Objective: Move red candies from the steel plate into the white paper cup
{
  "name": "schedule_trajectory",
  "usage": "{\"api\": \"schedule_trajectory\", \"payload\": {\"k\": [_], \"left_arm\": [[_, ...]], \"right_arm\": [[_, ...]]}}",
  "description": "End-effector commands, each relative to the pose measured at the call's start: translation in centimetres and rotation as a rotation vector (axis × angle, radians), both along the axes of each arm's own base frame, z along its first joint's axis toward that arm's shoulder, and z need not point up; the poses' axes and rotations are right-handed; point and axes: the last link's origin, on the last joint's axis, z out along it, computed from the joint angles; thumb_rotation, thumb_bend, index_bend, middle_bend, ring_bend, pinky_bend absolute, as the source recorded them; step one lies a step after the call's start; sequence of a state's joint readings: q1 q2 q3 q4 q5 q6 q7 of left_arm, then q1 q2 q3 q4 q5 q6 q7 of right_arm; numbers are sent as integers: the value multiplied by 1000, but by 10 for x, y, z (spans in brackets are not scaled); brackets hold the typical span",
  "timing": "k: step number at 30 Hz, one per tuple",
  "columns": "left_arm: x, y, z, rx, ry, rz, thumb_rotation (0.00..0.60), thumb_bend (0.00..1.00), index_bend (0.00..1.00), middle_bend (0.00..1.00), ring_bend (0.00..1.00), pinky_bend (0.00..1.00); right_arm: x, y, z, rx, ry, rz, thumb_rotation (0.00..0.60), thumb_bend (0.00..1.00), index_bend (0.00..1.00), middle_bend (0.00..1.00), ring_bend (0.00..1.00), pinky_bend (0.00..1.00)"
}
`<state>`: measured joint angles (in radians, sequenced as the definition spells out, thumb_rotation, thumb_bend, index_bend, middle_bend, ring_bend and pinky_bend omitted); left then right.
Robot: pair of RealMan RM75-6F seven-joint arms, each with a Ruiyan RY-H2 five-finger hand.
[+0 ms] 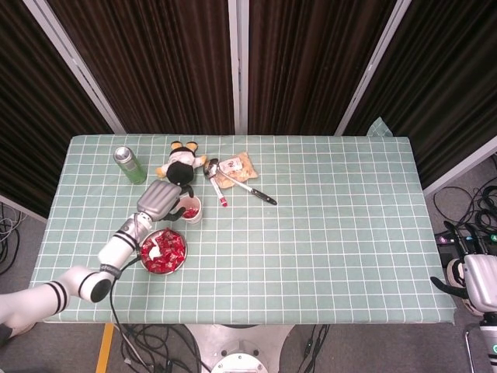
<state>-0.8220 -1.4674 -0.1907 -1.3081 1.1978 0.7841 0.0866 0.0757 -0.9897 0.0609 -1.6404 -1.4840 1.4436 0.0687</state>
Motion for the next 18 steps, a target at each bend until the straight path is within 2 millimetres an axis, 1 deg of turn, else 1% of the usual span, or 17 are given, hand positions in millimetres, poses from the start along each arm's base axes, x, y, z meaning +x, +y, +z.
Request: {"api": "schedule_trajectory", "payload": {"k": [1,5,8,11,12,15,18], "left_arm": [[-3,-6,8,13,1,-8,600,405,385,978,933,1000],[-12,-14,21,45,-16,2,600,388,375,976,932,1000],[-29,-28,33,73,-26,22,600,368,376,975,932,1000],[-51,-47,40,87,23,30,600,330,399,974,931,1000],[-60,-55,41,83,48,36,600,320,412,974,931,1000],[-77,-70,39,57,105,62,600,301,444,974,931,1000],[-86,-80,31,20,133,76,600,292,466,974,931,1000]], "right_arm": [[1,-1,0,1,0,2,600,16,56,265,48,254],[4,-2,0,3,-1,15,600,17,56,265,48,254],[4,-1,0,2,-1,15,600,17,56,265,48,254],[4,-1,-1,7,-1,17,600,17,56,265,47,255],[4,-1,-1,9,-2,19,600,17,56,265,48,255],[4,-2,-3,13,-4,21,600,16,56,265,47,255],[6,-3,-4,18,-6,29,600,16,56,265,48,255]]}}
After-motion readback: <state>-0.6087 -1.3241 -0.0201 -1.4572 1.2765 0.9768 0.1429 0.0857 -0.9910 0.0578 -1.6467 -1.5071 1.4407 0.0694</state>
